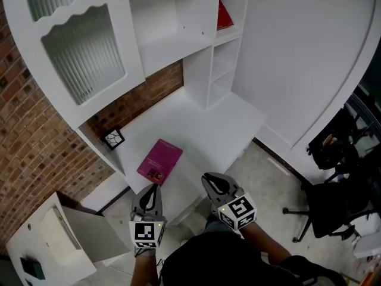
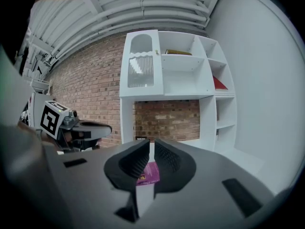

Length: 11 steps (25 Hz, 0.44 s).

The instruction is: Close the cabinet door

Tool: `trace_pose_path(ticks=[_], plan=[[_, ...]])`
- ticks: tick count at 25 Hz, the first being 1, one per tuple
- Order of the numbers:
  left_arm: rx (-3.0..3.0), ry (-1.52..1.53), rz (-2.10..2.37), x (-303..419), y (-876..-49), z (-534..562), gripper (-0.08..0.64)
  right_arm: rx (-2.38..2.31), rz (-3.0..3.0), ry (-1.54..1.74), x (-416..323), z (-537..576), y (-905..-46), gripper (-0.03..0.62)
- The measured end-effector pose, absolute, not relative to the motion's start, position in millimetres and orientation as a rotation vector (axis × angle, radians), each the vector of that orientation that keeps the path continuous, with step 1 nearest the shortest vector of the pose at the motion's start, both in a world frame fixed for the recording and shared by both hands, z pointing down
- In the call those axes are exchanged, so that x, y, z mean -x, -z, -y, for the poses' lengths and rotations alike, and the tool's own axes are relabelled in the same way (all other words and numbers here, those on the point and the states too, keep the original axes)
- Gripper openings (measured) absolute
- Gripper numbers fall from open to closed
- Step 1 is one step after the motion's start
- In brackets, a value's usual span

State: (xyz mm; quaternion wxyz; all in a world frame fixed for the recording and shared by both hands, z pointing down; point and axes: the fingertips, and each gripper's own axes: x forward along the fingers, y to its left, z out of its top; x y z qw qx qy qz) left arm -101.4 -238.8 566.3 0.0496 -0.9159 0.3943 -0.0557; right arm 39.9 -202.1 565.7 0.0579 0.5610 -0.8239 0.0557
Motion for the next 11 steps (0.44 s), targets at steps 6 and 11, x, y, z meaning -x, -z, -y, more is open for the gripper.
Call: trace_pose_path(ticks=[6, 11], plan=[[2.774, 0.167, -1.202, 114, -564, 240, 0.009, -1.69, 2.492, -0.166, -32, 203, -564, 0.028], [2.783, 0.153, -1.223, 127, -563, 245, 0.01, -1.664, 2.476, -0.182, -20, 205, -567, 0.028]])
